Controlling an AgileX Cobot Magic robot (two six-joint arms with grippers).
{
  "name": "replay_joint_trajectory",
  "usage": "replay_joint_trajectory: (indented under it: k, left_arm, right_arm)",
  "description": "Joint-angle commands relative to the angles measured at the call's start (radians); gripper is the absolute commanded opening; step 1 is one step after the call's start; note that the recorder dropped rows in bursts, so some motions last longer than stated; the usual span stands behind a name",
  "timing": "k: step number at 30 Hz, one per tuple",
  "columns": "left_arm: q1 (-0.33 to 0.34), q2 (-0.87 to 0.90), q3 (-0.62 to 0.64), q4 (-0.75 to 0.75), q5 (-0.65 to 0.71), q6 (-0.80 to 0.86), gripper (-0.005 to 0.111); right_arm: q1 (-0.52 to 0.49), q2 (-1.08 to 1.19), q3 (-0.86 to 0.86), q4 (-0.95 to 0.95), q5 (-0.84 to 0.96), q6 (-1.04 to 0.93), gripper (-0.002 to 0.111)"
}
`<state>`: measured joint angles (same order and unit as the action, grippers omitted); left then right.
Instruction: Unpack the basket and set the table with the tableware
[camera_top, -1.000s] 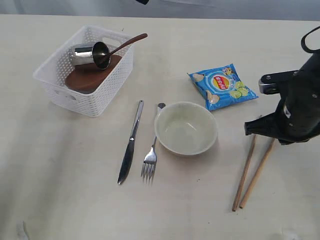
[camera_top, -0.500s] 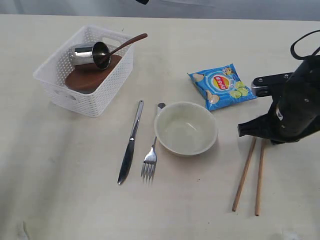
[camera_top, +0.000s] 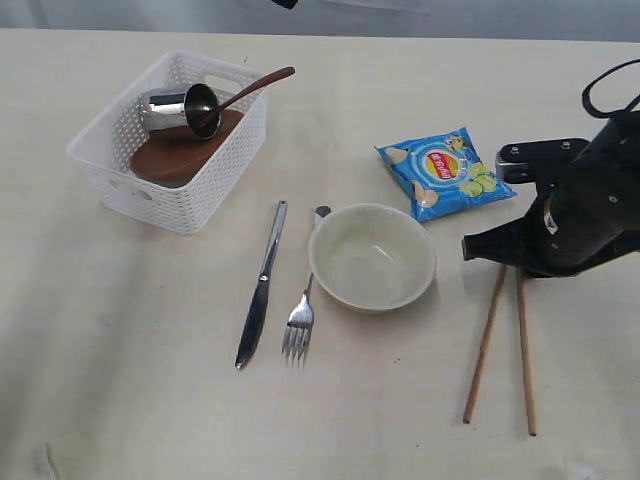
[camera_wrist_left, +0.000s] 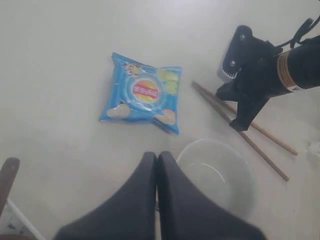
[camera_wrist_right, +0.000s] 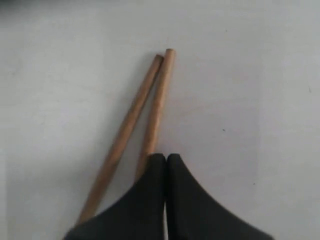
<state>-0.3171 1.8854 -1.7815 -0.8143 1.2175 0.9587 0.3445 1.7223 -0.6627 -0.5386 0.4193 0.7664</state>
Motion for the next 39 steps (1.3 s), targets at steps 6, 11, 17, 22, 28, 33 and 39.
replay_joint_trajectory:
  k: [6, 11, 17, 22, 28, 33, 39]
  left_arm:
    - [0.004, 0.0, 0.006, -0.001, 0.004, -0.002, 0.0]
    - [0.004, 0.0, 0.006, -0.001, 0.004, -0.002, 0.0]
    - [0.004, 0.0, 0.006, -0.001, 0.004, 0.0, 0.0]
    - [0.004, 0.0, 0.006, -0.001, 0.004, 0.0, 0.0]
    - [0.004, 0.0, 0.006, -0.001, 0.004, 0.004, 0.0]
    - [0.004, 0.0, 0.006, -0.001, 0.004, 0.003, 0.0]
    - [0.004, 0.0, 0.006, -0.001, 0.004, -0.002, 0.0]
  right_arm:
    - [-0.003, 0.005, 0.002, 0.025, -0.075, 0.004, 0.0]
    - [-0.003, 0.003, 0.0, 0.025, -0.082, 0.004, 0.0]
    - [0.002, -0.059, 0.002, 0.053, -0.074, 0.004, 0.0]
    - [0.079, -0.164, 0.002, 0.053, -0.026, -0.011, 0.0]
    - [0.177, -0.259, 0.002, 0.089, 0.133, -0.056, 0.0]
    - [0.315, -0.307, 0.004, 0.112, 0.207, -0.083, 0.0]
    - [0.423, -0.343, 0.009, 0.16, 0.204, -0.079, 0.0]
